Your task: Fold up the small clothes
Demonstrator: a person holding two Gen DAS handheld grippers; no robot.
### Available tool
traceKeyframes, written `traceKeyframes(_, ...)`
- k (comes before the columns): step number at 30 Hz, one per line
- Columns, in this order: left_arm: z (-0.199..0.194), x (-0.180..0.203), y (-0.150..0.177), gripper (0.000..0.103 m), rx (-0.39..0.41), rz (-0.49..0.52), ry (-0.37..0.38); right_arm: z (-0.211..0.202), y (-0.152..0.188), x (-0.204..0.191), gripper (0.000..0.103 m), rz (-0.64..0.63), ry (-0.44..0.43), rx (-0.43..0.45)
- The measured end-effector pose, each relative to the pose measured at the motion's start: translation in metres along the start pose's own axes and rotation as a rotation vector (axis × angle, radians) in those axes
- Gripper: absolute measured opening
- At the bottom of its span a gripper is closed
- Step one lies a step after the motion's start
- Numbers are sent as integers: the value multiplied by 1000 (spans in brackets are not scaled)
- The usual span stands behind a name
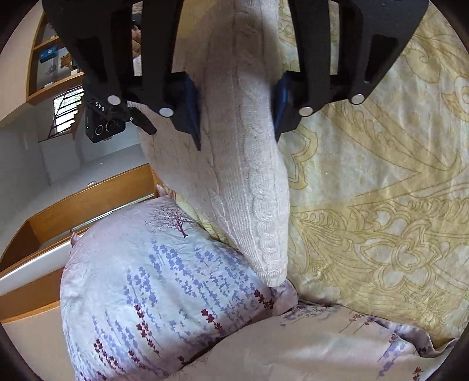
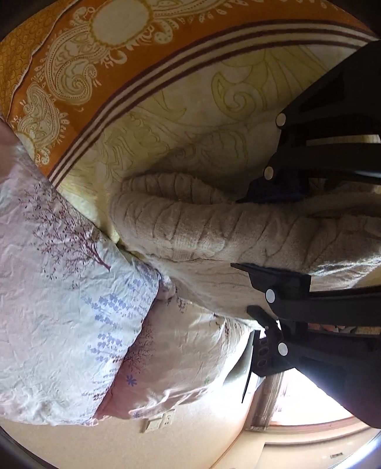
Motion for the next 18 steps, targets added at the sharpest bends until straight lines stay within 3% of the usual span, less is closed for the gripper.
traceKeyframes(3, -23, 4, 4, 35, 16, 30, 14, 9, 3, -30, 32, -73, -24, -16)
traceKeyframes(6, -61, 8, 10, 35, 64, 75, -31, 35, 6, -60, 31, -178, 27, -38)
traceKeyframes(9, -90, -5, 10, 38, 105, 83, -142, 68, 7, -67, 31, -206, 94, -69)
traceKeyframes(12, -90, -36, 9, 45, 75, 21, -223, 87, 7, -61, 34, -188, 186, -73)
traceKeyframes(15, -97, -42, 15, 49, 108, 30, -236, 75, 7, -61, 40, -177, 196, -58)
traceKeyframes(17, -112, -29, 24, 51, 176, 87, -312, 58, 5, -65, 40, -182, 205, 6)
traceKeyframes(18, -118, -19, 27, 57, 210, 126, -332, 49, 4, -67, 40, -188, 209, 42)
Point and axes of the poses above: each gripper's, at about its wrist camera, not at the fingertips, and z roughly the way its jaws point, x to its right, y to its underside, the point moved 1 cm from there along z, roughly the way its jaws point, and after that the axes turned 11 degrees about -x, right-handed, at the moved point
